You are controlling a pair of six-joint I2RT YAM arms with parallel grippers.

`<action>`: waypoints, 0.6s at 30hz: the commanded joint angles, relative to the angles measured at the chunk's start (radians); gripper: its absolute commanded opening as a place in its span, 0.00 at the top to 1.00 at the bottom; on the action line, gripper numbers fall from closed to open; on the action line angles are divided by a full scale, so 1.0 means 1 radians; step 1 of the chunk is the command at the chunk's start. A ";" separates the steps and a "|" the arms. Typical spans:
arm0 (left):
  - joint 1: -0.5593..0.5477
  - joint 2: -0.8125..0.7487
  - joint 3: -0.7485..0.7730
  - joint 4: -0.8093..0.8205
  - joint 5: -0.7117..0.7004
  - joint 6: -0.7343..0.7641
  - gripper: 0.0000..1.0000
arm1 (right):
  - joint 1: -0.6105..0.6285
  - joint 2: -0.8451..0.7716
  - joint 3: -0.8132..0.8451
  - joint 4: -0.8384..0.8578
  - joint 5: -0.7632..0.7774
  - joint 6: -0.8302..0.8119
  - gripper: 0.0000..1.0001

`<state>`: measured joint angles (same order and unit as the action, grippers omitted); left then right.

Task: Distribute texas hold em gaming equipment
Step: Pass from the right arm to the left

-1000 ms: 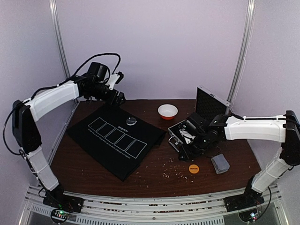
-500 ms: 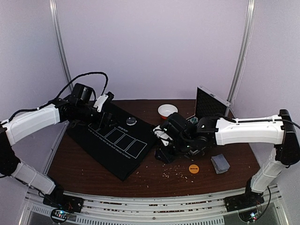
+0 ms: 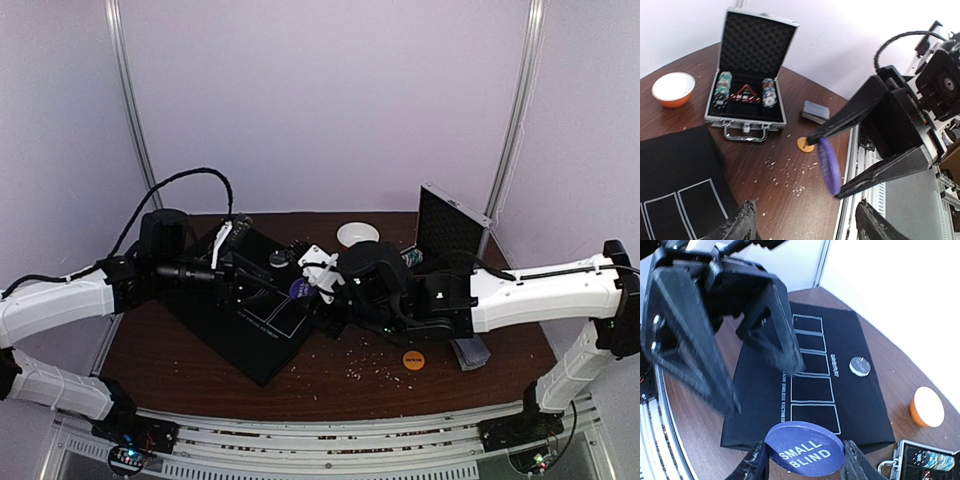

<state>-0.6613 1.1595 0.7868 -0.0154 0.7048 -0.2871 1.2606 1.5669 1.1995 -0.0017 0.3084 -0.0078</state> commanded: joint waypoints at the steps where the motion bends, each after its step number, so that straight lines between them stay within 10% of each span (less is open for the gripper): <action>1: -0.050 -0.010 -0.002 0.167 -0.044 -0.024 0.31 | 0.029 -0.011 -0.016 0.103 0.101 -0.076 0.66; 18: -0.096 0.072 0.039 0.170 -0.017 0.024 0.60 | 0.058 0.041 0.007 0.092 0.160 -0.118 0.66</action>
<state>-0.7380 1.2236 0.7933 0.1043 0.6662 -0.2893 1.3087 1.5959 1.1995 0.0776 0.4488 -0.1101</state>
